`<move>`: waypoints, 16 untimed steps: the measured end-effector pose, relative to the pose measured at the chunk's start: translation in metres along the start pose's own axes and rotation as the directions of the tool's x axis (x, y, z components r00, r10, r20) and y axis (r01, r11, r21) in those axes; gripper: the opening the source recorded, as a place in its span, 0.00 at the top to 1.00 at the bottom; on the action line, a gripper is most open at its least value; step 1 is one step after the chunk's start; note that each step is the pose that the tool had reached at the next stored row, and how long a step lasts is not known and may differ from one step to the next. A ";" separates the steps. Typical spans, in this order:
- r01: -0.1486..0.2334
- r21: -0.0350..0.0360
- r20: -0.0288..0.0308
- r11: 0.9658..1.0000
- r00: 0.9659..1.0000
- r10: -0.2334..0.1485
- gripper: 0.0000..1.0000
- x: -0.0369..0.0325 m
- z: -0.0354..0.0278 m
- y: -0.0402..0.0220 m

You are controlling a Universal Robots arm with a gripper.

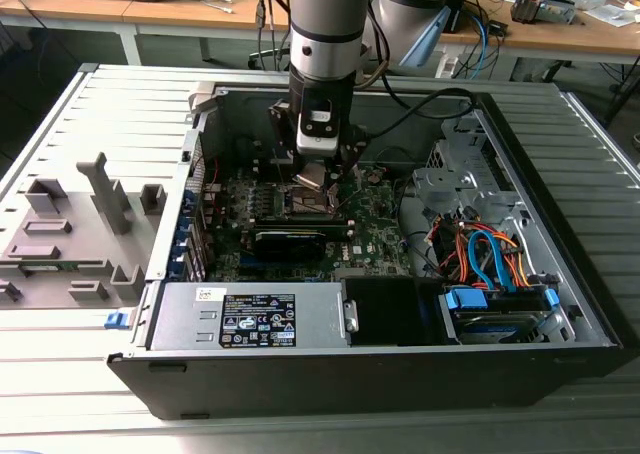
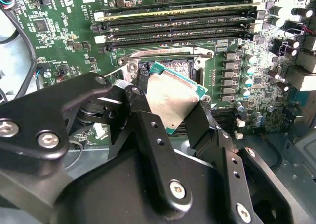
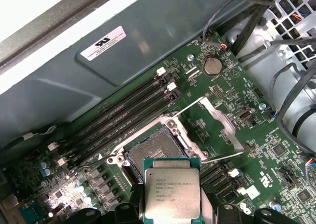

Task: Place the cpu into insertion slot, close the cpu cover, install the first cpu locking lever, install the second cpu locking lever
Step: 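Place the cpu into insertion slot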

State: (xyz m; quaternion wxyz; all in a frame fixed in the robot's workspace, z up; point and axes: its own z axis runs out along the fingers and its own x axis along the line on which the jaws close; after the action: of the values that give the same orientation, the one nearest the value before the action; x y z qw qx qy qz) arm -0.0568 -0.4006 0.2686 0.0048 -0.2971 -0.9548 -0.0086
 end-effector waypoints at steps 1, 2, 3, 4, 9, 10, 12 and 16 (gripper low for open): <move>-0.003 0.000 0.000 1.000 1.000 0.003 0.46 0.0000 0.0000 0.0000; -0.005 0.000 0.000 1.000 1.000 0.005 0.46 0.0000 0.0000 0.0000; -0.007 0.000 0.000 1.000 1.000 0.007 0.46 0.0000 0.0001 0.0000; -0.009 0.000 0.000 1.000 1.000 0.009 0.46 0.0000 0.0001 0.0000; -0.023 0.000 0.000 1.000 1.000 0.023 0.46 0.0000 0.0002 0.0000; -0.025 0.000 0.000 1.000 1.000 0.025 0.46 0.0000 0.0002 0.0000; -0.029 0.000 0.000 1.000 1.000 0.029 0.46 0.0000 0.0003 0.0000; -0.038 -0.001 0.001 0.999 0.999 0.038 0.46 0.0000 0.0004 0.0000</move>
State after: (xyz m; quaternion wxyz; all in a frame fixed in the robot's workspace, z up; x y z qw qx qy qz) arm -0.0568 -0.4006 0.2683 0.0047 -0.3152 -0.9490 -0.0087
